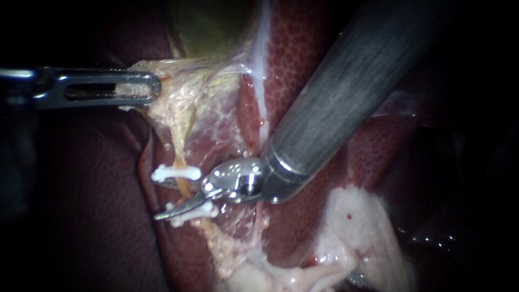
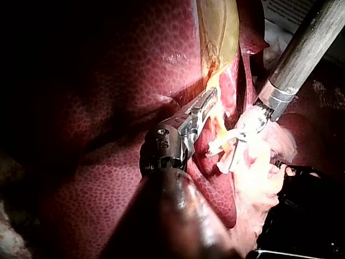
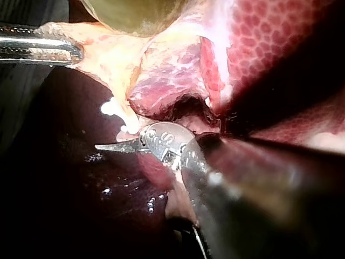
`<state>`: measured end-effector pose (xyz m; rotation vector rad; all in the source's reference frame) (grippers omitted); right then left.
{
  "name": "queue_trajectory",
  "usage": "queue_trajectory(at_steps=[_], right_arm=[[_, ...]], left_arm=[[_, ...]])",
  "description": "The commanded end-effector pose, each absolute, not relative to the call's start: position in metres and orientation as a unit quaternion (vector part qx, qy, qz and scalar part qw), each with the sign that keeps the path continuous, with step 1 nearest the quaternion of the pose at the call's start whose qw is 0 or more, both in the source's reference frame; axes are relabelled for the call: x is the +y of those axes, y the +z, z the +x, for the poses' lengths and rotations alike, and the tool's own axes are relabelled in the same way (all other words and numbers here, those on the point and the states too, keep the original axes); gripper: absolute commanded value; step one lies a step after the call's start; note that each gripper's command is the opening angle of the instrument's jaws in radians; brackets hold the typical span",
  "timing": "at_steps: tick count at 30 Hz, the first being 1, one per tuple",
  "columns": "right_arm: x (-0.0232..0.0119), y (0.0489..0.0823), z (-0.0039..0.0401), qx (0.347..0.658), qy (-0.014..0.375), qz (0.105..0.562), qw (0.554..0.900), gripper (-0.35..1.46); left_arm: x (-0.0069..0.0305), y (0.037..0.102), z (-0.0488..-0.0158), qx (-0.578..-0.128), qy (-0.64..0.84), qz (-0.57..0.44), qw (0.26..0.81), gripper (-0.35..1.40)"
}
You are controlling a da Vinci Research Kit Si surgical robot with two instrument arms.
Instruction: Go to the cutting position left tube
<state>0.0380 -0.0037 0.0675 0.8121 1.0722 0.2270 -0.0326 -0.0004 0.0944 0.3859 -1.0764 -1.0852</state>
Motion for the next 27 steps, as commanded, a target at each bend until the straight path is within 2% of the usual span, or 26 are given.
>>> queue_trajectory(at_steps=[1,10,27], right_arm=[[-0.0037,0.0676,0.0382,0.496,0.108,0.376,0.775,1.25],[-0.0036,0.0682,0.0393,0.499,0.122,0.378,0.770,1.25],[-0.0038,0.0684,0.0392,0.498,0.124,0.379,0.770,1.25]], left_arm=[[-0.0004,0.0944,-0.0327,-0.484,-0.489,0.173,0.705,-0.35],[-0.0004,0.0943,-0.0328,-0.483,-0.490,0.172,0.705,-0.35],[-0.0005,0.0943,-0.0328,-0.483,-0.490,0.172,0.705,-0.35]])
